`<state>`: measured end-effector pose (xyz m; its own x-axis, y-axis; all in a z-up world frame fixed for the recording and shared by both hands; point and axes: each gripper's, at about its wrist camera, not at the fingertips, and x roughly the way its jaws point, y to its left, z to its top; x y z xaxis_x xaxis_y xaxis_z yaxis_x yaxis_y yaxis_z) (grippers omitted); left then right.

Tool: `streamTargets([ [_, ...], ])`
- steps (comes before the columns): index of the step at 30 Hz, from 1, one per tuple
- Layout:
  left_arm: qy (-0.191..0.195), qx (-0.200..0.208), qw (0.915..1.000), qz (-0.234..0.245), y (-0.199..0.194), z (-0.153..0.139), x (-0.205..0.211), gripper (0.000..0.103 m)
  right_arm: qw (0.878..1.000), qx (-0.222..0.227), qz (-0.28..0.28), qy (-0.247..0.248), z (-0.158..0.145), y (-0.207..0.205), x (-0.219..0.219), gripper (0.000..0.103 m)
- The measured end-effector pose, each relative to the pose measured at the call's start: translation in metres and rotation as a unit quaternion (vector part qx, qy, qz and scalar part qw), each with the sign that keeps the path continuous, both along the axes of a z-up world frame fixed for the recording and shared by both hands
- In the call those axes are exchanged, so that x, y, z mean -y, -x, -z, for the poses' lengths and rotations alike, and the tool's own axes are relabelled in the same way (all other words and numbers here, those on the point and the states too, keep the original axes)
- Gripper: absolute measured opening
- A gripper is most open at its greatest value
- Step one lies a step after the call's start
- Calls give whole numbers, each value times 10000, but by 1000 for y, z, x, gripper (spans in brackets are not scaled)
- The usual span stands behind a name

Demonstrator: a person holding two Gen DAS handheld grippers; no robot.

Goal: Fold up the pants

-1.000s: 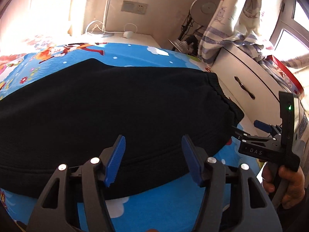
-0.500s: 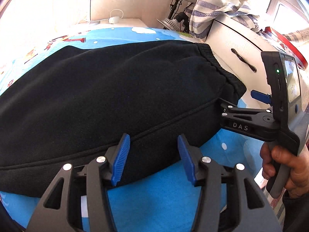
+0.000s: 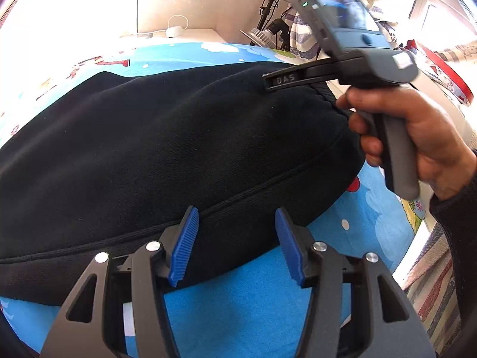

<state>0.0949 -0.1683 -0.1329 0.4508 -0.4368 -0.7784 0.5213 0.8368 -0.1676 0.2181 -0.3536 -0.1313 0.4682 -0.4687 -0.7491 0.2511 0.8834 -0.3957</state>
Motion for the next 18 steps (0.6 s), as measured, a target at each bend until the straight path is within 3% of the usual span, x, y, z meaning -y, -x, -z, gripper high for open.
streamTargets([
  [3, 72, -3, 10000, 53, 0, -1, -1, 58, 9983, 0, 17, -588, 7, 0, 19, 98],
  [8, 304, 417, 9984, -239, -12, -25, -10, 58, 9986, 415, 87, -329, -15, 33, 11, 98],
  [11, 371, 631, 9955, -607, -46, -50, -14, 56, 9956, 656, 249, -620, -27, 70, 14, 98],
  [14, 162, 487, 9967, -633, -98, -52, 0, 42, 9943, 738, 298, -708, -30, 104, 10, 98],
  [18, -573, 367, 9965, -481, -154, -27, 38, 29, 9960, 473, 298, -696, -15, 124, 9, 98],
])
